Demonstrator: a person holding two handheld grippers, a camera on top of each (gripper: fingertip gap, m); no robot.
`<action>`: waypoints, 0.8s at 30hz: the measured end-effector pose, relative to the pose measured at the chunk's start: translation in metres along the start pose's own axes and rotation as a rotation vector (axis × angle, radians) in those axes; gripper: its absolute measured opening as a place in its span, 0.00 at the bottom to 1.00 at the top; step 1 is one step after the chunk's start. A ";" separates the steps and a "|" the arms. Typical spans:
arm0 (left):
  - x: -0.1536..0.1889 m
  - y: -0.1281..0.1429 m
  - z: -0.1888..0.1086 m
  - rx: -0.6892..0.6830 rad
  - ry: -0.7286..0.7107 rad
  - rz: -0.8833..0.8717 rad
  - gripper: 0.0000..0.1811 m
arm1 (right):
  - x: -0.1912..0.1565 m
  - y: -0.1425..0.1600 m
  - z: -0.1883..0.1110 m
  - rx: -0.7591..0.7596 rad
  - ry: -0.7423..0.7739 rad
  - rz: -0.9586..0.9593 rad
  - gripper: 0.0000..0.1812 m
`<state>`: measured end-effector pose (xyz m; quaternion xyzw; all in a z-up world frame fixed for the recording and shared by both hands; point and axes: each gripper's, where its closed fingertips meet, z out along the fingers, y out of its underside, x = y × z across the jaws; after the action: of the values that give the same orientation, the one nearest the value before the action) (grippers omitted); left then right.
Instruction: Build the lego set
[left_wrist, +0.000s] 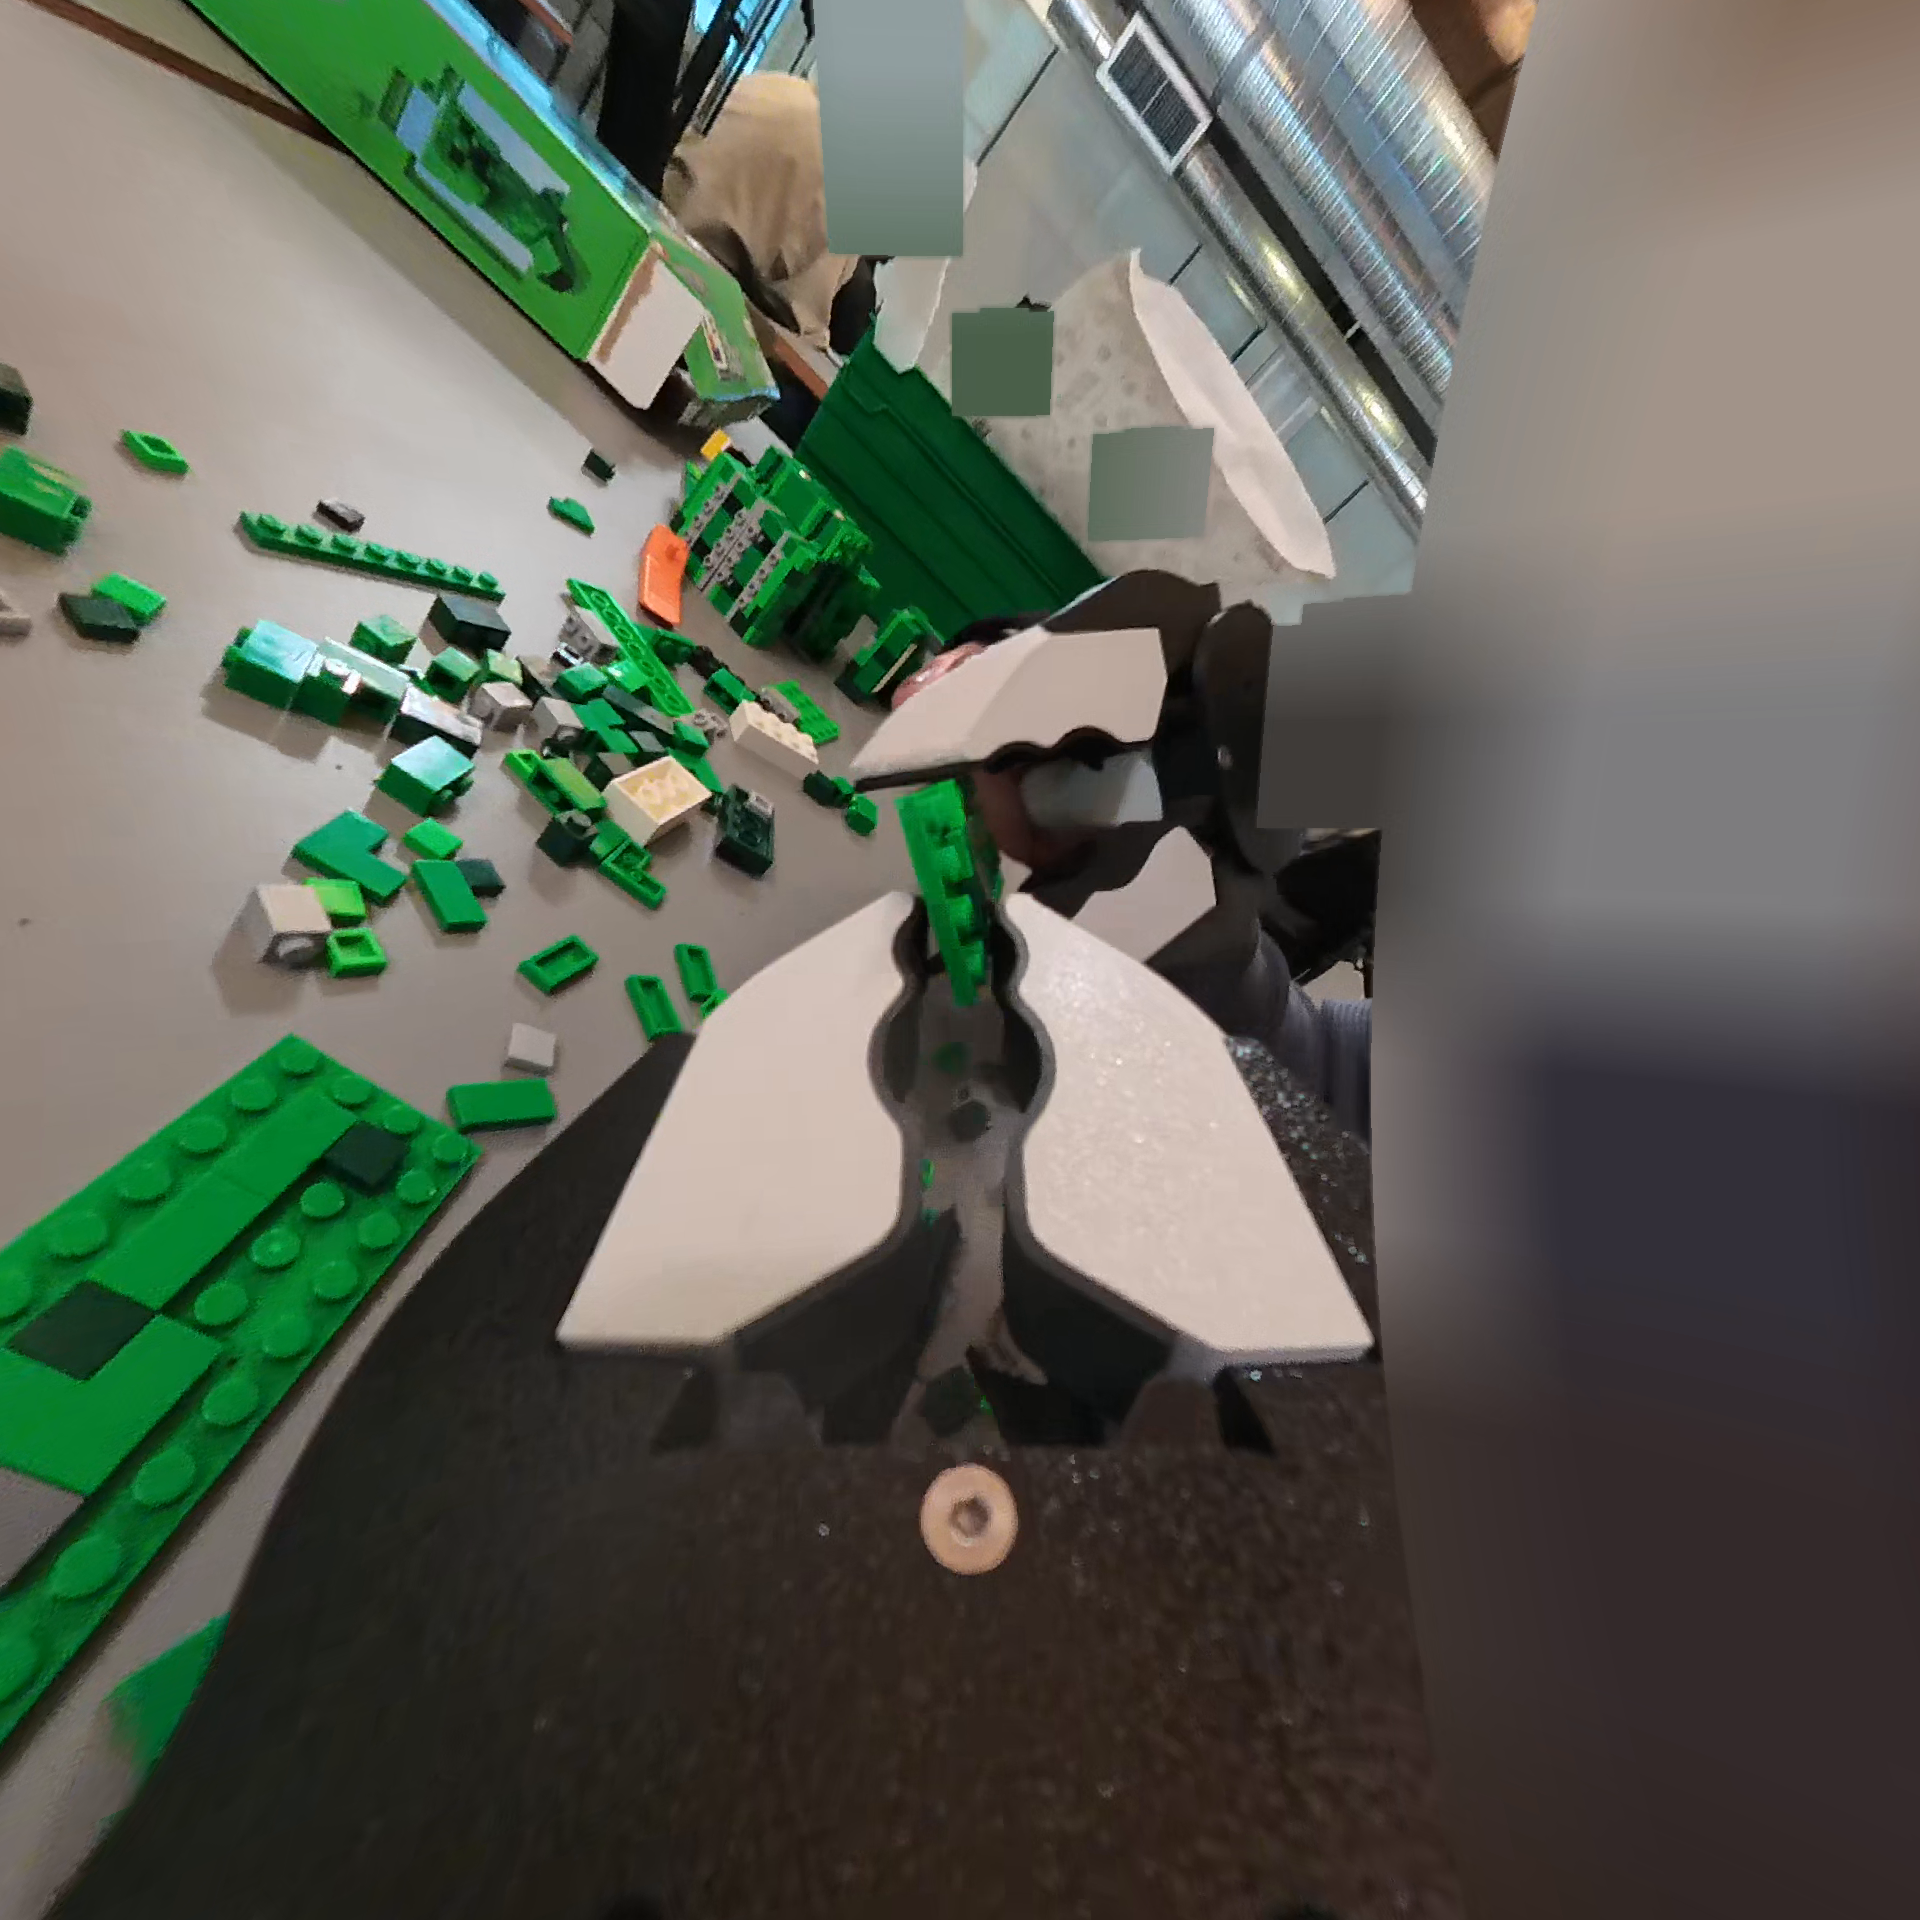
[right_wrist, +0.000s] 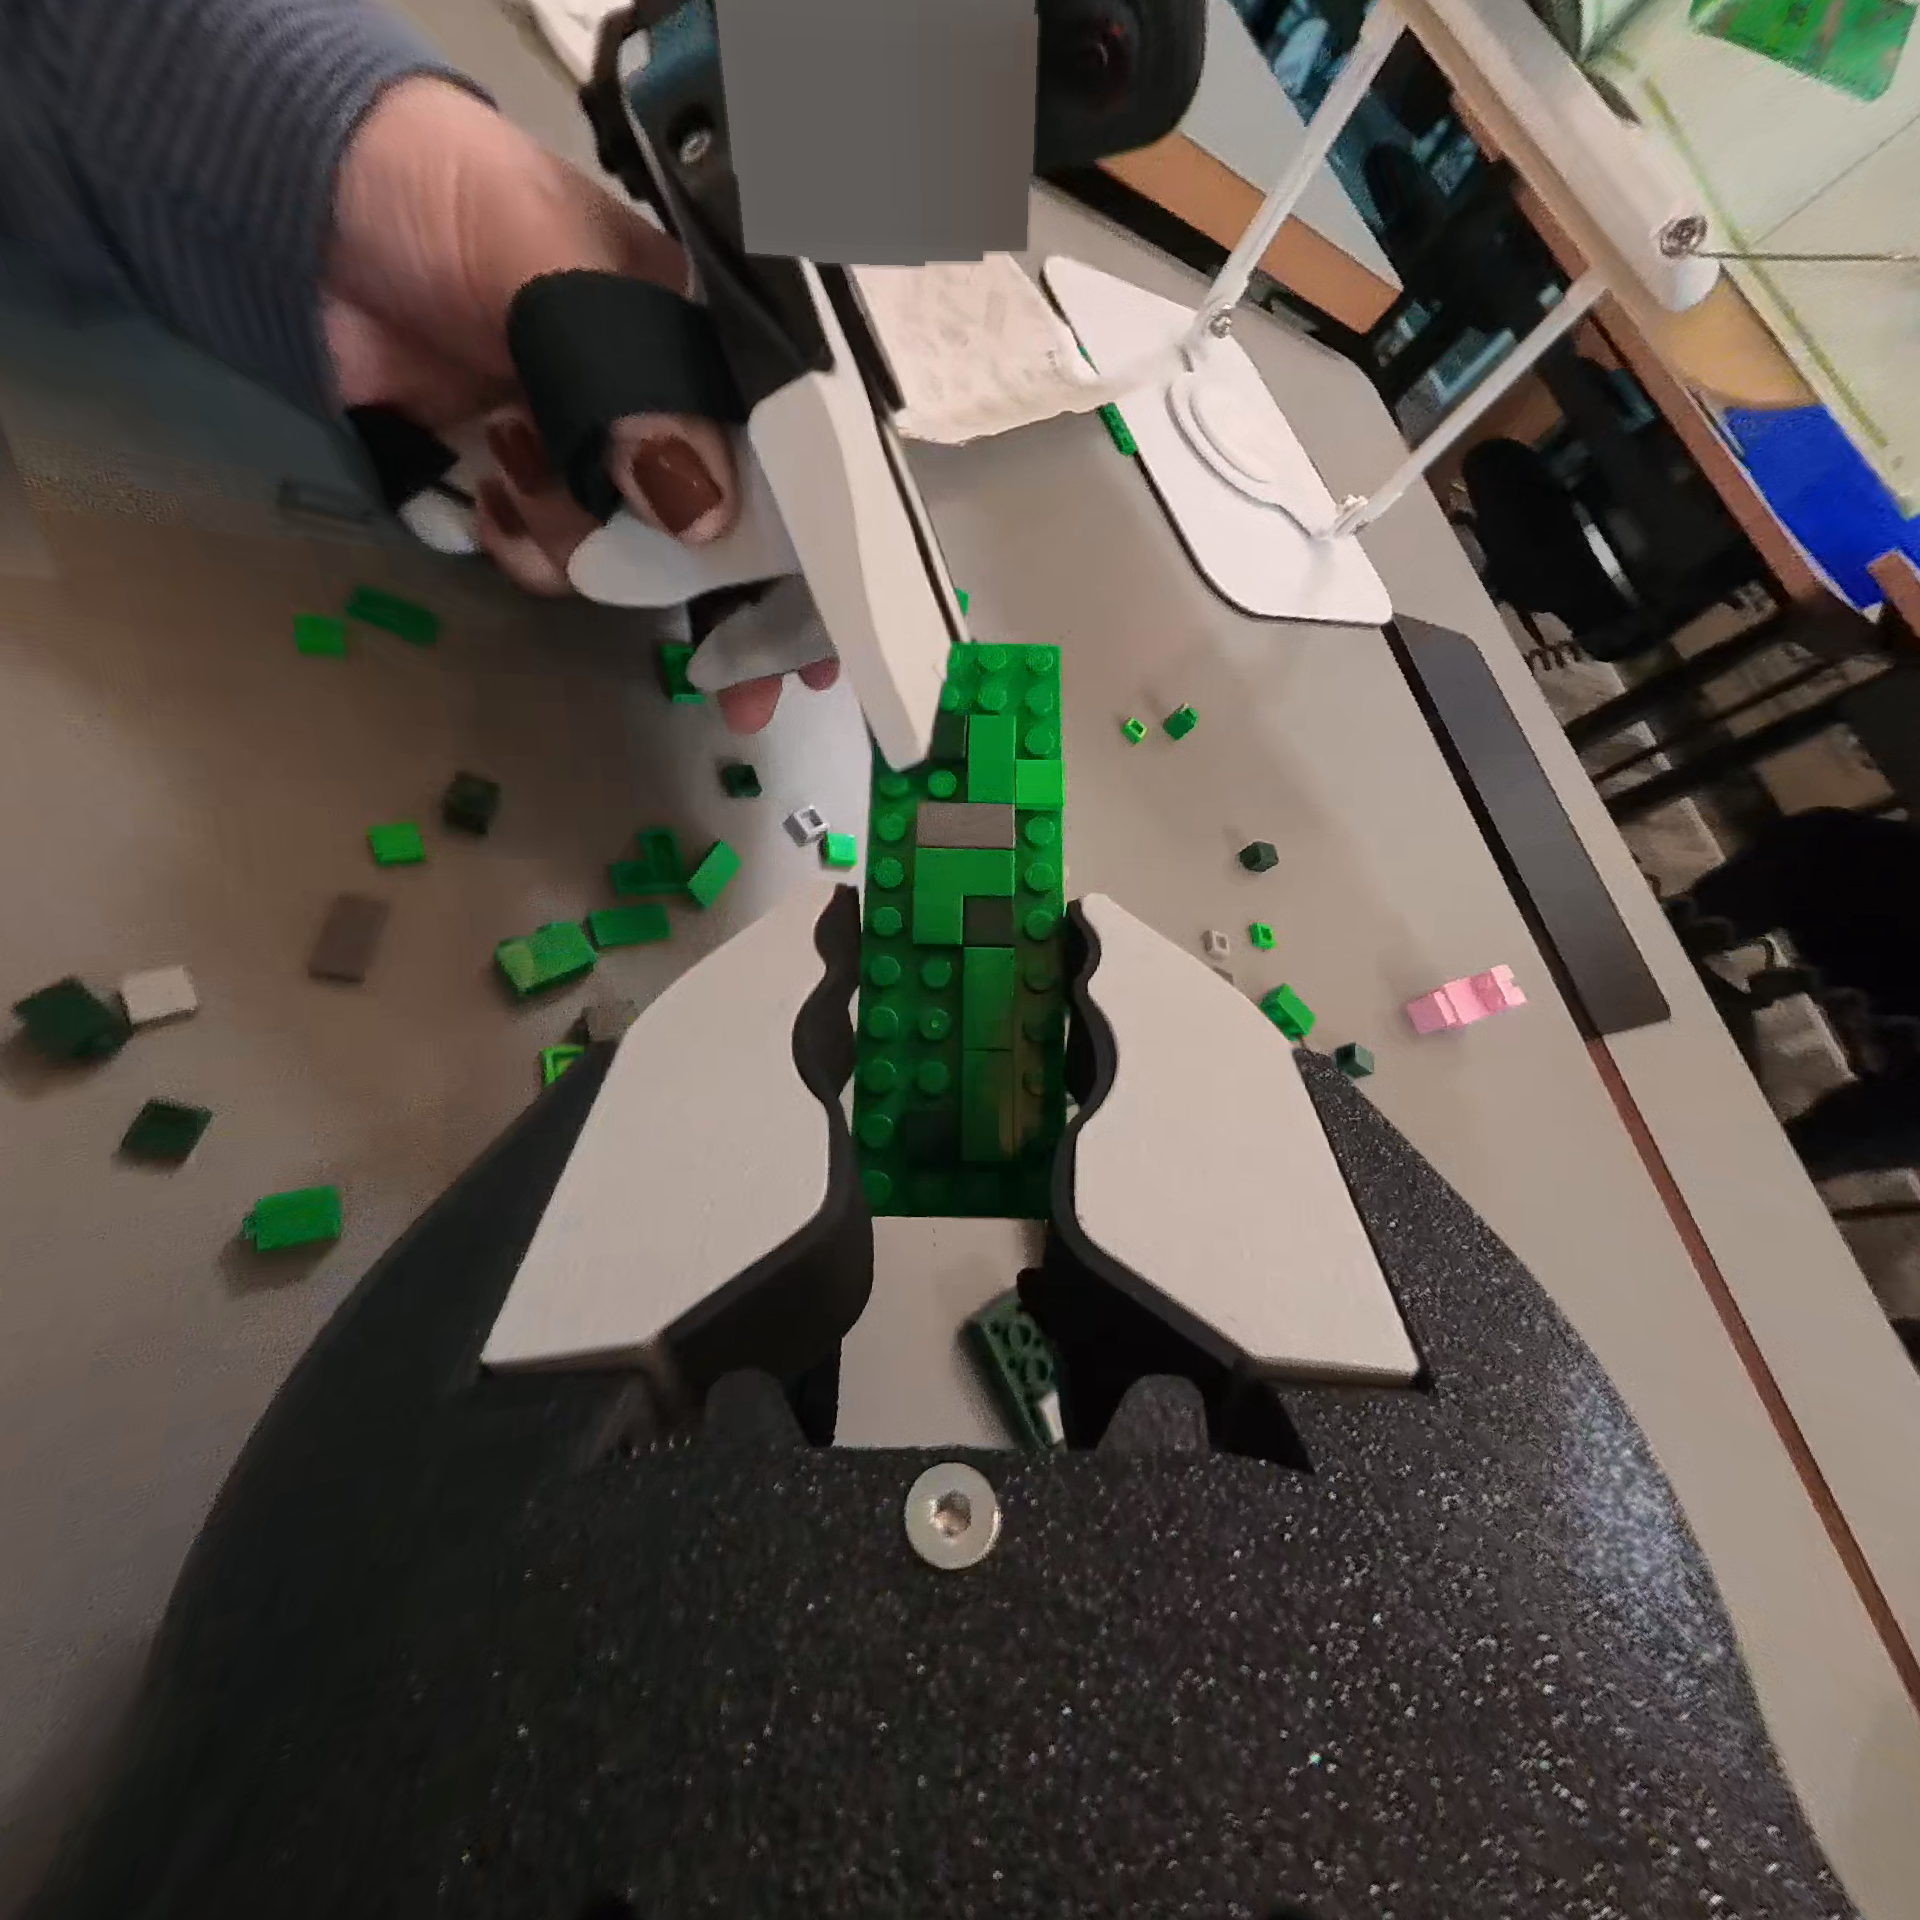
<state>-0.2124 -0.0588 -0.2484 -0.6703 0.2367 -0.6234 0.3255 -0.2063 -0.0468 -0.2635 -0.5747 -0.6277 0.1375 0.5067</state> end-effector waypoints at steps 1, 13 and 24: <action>-0.001 0.001 -0.001 -0.012 -0.004 -0.004 0.07 | -0.001 0.001 -0.002 0.010 -0.011 -0.007 0.20; 0.007 0.016 0.007 -0.111 0.097 -0.136 0.14 | -0.015 0.000 -0.013 0.130 -0.039 -0.238 0.20; -0.009 0.033 0.013 -0.224 -0.092 -0.032 0.03 | -0.016 -0.004 -0.009 0.122 -0.092 -0.011 0.18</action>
<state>-0.1981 -0.0727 -0.2787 -0.7341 0.2787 -0.5669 0.2491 -0.2044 -0.0652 -0.2639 -0.5323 -0.6440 0.1991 0.5121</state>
